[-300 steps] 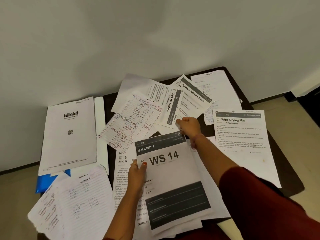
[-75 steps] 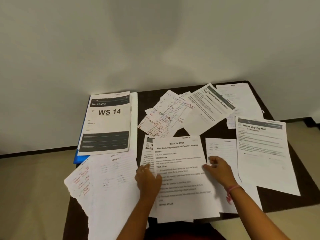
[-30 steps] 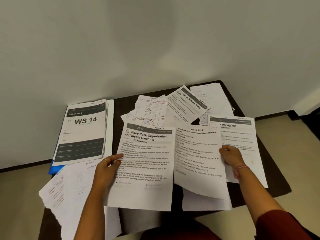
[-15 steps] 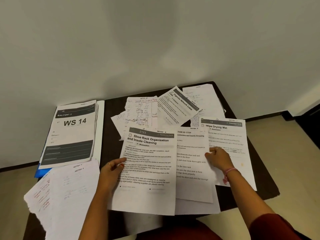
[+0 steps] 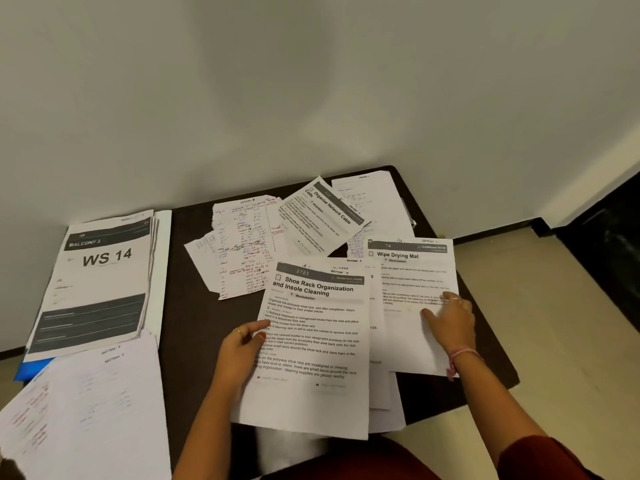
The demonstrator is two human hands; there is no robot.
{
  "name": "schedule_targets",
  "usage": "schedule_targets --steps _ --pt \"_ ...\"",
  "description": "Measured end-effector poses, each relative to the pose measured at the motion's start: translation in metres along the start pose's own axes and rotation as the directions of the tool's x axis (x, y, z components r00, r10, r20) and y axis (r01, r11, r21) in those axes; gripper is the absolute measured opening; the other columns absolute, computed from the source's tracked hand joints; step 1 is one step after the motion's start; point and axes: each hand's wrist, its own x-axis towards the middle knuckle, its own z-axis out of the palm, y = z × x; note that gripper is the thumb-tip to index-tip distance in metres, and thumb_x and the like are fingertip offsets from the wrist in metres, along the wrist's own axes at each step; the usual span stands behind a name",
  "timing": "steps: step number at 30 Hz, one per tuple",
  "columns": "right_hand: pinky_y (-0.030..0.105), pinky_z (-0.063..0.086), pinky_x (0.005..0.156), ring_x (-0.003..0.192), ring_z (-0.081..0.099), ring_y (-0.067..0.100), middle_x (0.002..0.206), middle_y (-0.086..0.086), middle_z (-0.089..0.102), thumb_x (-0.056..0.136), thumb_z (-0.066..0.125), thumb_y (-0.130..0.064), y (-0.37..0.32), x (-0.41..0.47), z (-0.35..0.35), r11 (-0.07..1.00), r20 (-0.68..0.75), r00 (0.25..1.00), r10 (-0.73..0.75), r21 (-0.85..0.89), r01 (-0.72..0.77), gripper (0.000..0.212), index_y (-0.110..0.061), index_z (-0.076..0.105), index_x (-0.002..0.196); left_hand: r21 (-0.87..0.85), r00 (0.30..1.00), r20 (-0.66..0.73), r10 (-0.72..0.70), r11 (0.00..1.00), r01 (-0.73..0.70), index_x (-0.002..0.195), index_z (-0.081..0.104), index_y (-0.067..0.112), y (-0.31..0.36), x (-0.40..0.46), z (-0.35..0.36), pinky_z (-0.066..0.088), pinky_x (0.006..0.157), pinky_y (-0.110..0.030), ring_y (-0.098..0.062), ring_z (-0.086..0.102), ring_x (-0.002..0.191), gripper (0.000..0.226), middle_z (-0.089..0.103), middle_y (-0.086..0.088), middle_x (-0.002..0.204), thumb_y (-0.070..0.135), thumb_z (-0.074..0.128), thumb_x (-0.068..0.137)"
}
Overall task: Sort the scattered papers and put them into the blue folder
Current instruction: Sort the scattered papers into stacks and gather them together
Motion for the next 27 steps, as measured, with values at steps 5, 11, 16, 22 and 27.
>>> schedule_targets --steps 5,11,16,22,27 --pt "0.052 0.042 0.097 0.122 0.042 0.037 0.131 0.018 0.043 0.070 0.081 -0.037 0.016 0.005 -0.006 0.996 -0.020 0.996 0.085 0.004 -0.085 0.077 -0.007 0.044 0.131 0.005 1.000 -0.006 0.009 1.000 -0.009 0.107 0.063 0.014 -0.008 0.004 0.023 0.058 0.070 -0.029 -0.020 0.068 0.082 0.022 0.070 -0.007 0.098 0.000 0.051 0.095" --pt "0.052 0.040 0.096 0.123 0.037 0.039 0.130 0.020 0.041 0.064 0.086 -0.035 0.018 0.009 -0.006 0.992 -0.021 0.992 0.124 0.010 -0.123 0.087 -0.006 0.041 0.133 0.118 1.000 -0.023 -0.008 0.993 0.011 0.114 0.061 0.015 -0.020 0.010 0.031 0.055 0.072 -0.027 -0.018 0.067 0.086 0.028 0.068 -0.003 0.103 -0.003 0.052 0.094" --pt "0.049 0.040 0.096 0.124 0.036 0.040 0.133 0.021 0.036 0.062 0.088 -0.033 0.013 0.014 -0.014 0.988 -0.005 0.988 0.156 0.004 -0.156 0.096 -0.005 0.036 0.138 0.190 0.999 -0.035 -0.008 0.982 0.014 0.114 0.060 0.015 -0.025 0.011 0.031 0.057 0.068 -0.028 -0.021 0.068 0.086 0.030 0.067 -0.006 0.107 -0.004 0.052 0.093" --pt "0.045 0.050 0.085 0.107 0.052 0.038 0.122 0.019 0.046 0.050 0.093 -0.035 0.016 0.024 -0.015 0.984 0.037 0.984 0.172 0.036 -0.174 0.092 -0.006 0.048 0.125 0.260 0.997 -0.066 0.048 0.965 -0.029 0.111 0.062 0.016 -0.027 0.012 0.030 0.058 0.071 -0.036 -0.023 0.068 0.082 0.032 0.067 -0.004 0.102 -0.006 0.052 0.090" --pt "0.036 0.050 0.078 0.097 0.062 0.036 0.111 0.013 0.068 0.074 0.078 -0.032 0.023 0.032 -0.018 0.992 0.015 0.993 0.119 0.041 -0.119 0.042 -0.009 0.063 0.105 0.330 0.989 -0.104 0.104 0.942 -0.064 0.101 0.063 0.023 -0.028 0.016 0.025 0.057 0.061 -0.025 -0.021 0.067 0.079 0.039 0.063 -0.010 0.108 -0.010 0.052 0.085"
